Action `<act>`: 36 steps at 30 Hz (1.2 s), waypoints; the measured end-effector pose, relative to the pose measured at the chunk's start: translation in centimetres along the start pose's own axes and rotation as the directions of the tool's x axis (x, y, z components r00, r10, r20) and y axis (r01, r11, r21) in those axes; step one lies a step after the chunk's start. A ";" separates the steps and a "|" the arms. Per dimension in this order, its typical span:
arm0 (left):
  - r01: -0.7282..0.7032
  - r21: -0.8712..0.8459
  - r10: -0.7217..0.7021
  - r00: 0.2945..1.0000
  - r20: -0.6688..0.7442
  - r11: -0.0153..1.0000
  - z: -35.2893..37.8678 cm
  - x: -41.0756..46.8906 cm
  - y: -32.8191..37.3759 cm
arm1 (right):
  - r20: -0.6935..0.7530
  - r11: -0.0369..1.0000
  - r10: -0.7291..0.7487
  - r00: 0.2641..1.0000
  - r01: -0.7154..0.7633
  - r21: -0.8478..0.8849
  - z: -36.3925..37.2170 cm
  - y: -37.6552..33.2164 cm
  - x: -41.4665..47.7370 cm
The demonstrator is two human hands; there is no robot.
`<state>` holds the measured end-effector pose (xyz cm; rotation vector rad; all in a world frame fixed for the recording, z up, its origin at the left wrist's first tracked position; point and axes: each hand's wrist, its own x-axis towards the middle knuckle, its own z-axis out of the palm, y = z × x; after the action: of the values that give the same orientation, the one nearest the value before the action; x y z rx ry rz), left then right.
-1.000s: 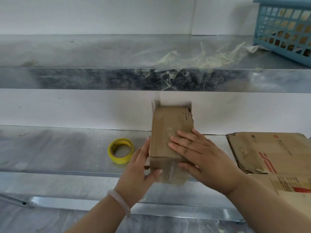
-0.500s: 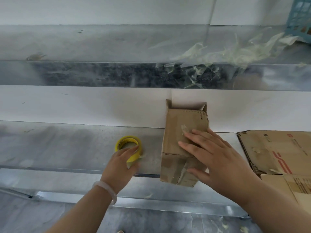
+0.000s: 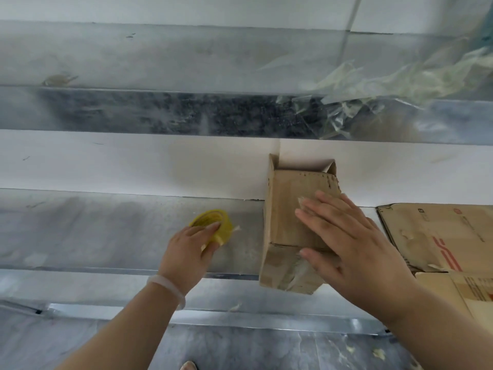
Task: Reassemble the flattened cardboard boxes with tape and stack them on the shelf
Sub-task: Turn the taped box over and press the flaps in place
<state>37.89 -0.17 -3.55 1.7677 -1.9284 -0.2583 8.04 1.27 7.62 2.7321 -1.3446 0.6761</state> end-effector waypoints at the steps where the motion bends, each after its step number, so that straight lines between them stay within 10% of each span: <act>1: 0.026 -0.085 -0.026 1.000 -0.003 0.996 -1.3 -0.2 1.0 | -0.015 1.000 0.006 1.000 -0.005 0.010 -0.2 -0.2 0.4; 8: -0.142 -0.243 0.113 0.985 -0.129 0.960 -9.1 -0.6 8.7 | 0.080 0.971 0.079 0.994 -0.095 0.218 -2.6 -4.4 4.6; 20: -0.223 -0.039 0.217 0.969 -0.115 0.974 -11.5 -1.5 13.9 | 0.141 0.792 0.320 0.937 -0.346 0.504 -3.8 -4.4 5.4; 27: -0.044 0.089 0.048 0.998 -0.046 0.995 -12.8 -1.4 15.0 | 0.183 0.517 0.364 0.913 -0.362 0.776 -5.8 -4.5 3.4; 33: -0.082 -0.226 0.091 0.995 0.028 0.971 -13.7 -2.5 14.8 | 0.425 0.017 0.413 0.805 -0.474 0.881 -6.1 -4.0 3.4; 36: -0.091 -0.342 0.106 0.994 0.025 0.935 -14.3 -3.3 14.3 | 0.421 -0.062 0.425 0.801 -0.438 0.897 -6.6 -3.4 2.8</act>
<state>32.42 7.79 14.49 1.4451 -1.8622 -0.5624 9.72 2.65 15.26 2.7765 -2.5205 2.5346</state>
